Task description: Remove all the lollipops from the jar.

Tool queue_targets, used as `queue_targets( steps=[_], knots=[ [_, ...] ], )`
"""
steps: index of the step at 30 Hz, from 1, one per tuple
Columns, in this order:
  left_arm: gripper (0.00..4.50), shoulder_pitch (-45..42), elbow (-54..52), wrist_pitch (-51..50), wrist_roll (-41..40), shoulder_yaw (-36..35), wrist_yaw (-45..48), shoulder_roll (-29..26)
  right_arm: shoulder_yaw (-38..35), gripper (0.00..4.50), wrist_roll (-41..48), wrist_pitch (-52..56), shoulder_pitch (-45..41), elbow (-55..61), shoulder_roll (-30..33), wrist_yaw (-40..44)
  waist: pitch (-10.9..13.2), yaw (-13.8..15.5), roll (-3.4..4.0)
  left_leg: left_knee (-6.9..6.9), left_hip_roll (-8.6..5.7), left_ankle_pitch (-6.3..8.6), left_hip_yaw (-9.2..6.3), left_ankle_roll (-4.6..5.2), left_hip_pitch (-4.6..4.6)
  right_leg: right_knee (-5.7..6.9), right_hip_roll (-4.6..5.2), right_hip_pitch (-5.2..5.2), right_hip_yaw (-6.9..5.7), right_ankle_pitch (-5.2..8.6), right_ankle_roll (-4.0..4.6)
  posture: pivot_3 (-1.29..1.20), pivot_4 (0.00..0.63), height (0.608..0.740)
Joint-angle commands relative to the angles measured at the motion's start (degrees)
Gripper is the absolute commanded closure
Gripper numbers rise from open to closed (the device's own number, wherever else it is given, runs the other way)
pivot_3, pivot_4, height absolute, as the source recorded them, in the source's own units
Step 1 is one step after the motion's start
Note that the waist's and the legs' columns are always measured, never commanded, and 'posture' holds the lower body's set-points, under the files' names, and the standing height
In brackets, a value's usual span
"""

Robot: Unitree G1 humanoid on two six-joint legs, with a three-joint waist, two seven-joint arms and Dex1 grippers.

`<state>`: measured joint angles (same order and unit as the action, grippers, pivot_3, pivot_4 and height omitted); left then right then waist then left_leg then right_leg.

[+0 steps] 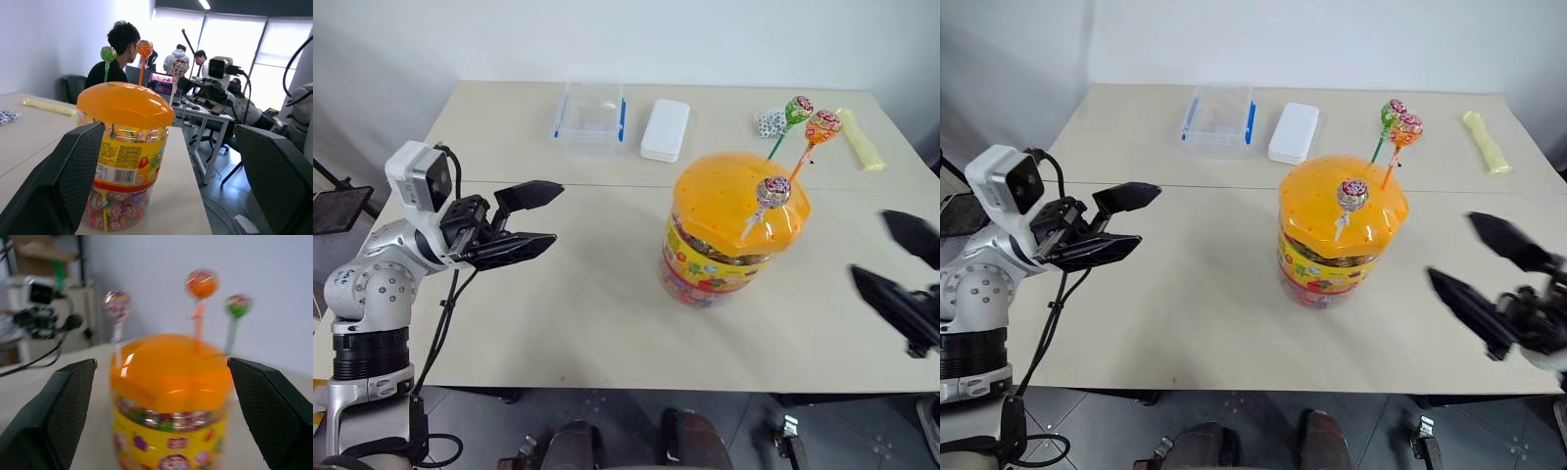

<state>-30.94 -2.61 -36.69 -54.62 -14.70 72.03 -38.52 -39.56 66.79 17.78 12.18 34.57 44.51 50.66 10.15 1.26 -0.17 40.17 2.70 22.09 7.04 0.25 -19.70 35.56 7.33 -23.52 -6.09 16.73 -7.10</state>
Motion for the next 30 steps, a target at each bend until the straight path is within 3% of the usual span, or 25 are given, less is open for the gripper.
queue_targets(
  steps=[1,12,15,26,30],
  knots=[
    [0.0,-1.15,-0.7,1.76,0.26,-0.29,0.67,0.79,4.07,0.02,0.94,1.46,-4.57,3.56,1.96,-1.05,0.0,0.15,0.0,-0.04,0.0,0.01,0.0,-0.01,-0.02,-0.01,0.0,-0.02,-0.01,0.0,0.0,0.0,0.15,0.74],
    [0.0,0.36,-3.04,2.71,1.14,1.4,-0.06,2.83,18.04,0.02,-1.84,9.86,-19.55,3.42,6.53,-7.04,0.02,0.08,-0.04,0.26,-0.06,0.01,-0.06,-0.01,-0.53,-0.06,0.02,-0.15,-0.27,-0.02,-0.03,0.0,0.15,0.74],
    [0.0,-0.06,-3.59,2.68,0.67,1.15,-0.94,3.26,18.83,0.58,-2.6,9.94,-21.07,2.66,5.51,-7.52,0.03,0.2,-0.05,0.31,-0.04,0.01,-0.09,-0.01,-0.54,-0.05,0.02,-0.14,-0.28,-0.01,-0.03,0.0,0.15,0.74],
    [0.0,-0.89,-4.21,2.3,-0.37,1.14,-2.54,4.46,17.93,4.34,-3.83,9.78,-22.26,0.46,4.47,-5.67,0.03,0.12,-0.06,0.34,-0.04,0.01,-0.11,-0.01,-0.59,-0.06,0.02,-0.14,-0.32,-0.02,-0.03,0.0,0.15,0.74],
    [0.0,-1.86,-3.81,2.25,-1.04,1.24,-2.8,5.46,16.17,4.48,0.99,10.52,-23.56,-1.18,2.72,-6.68,0.04,0.1,-0.06,0.33,-0.04,0.01,-0.14,-0.01,-0.6,-0.06,0.02,-0.14,-0.36,-0.02,-0.03,0.0,0.15,0.74]
  ],
)
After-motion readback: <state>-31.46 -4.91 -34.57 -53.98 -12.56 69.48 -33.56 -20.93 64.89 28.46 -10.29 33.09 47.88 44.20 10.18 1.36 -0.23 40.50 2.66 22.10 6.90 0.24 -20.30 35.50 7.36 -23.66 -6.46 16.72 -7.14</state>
